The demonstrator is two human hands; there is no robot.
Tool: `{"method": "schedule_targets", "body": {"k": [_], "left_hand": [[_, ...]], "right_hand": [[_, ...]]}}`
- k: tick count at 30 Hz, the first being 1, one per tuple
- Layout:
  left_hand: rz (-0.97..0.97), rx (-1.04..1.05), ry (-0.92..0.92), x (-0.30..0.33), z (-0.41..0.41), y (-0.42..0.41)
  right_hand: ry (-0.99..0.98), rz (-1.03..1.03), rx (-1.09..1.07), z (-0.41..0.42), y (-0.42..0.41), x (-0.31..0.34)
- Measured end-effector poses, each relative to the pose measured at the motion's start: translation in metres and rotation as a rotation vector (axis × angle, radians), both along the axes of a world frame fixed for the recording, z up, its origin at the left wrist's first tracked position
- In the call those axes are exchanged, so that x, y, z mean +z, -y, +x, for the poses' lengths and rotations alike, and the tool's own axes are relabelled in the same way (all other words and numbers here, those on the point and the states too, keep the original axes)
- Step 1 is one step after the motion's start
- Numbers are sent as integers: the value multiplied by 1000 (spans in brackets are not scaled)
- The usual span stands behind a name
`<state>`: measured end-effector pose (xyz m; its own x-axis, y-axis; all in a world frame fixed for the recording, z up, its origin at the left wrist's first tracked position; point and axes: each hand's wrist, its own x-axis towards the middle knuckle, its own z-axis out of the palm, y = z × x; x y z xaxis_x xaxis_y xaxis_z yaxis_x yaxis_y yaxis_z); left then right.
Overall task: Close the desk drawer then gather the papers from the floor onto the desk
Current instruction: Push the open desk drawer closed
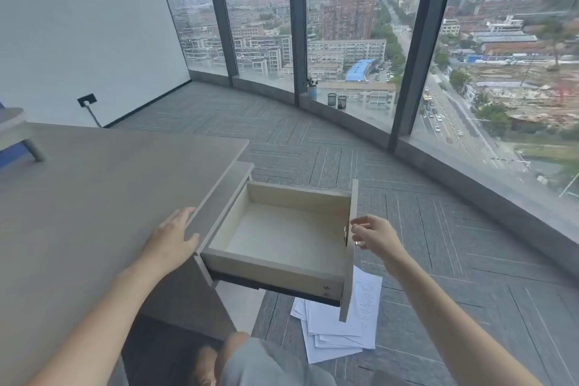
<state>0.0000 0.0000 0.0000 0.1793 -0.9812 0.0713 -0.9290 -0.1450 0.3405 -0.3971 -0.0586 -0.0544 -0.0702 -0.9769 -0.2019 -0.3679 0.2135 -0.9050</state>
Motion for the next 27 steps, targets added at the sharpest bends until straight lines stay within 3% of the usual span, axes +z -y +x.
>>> {"method": "schedule_targets", "body": {"k": [7, 15, 20, 23, 25, 27], "left_hand": [[48, -157, 191, -21, 23, 48], [82, -171, 232, -22, 23, 85], [115, -183, 238, -19, 23, 90], [109, -206, 253, -14, 18, 111], [123, -184, 270, -13, 20, 116], [119, -189, 294, -15, 19, 123]], "right_hand": [[-22, 20, -116, 4, 29, -23], [-49, 36, -277, 13, 63, -42], [161, 148, -238, 0, 74, -45], [19, 150, -191, -16, 71, -50], [-116, 224, -23, -14, 66, -52], [-124, 331, 59, -17, 66, -56]]}}
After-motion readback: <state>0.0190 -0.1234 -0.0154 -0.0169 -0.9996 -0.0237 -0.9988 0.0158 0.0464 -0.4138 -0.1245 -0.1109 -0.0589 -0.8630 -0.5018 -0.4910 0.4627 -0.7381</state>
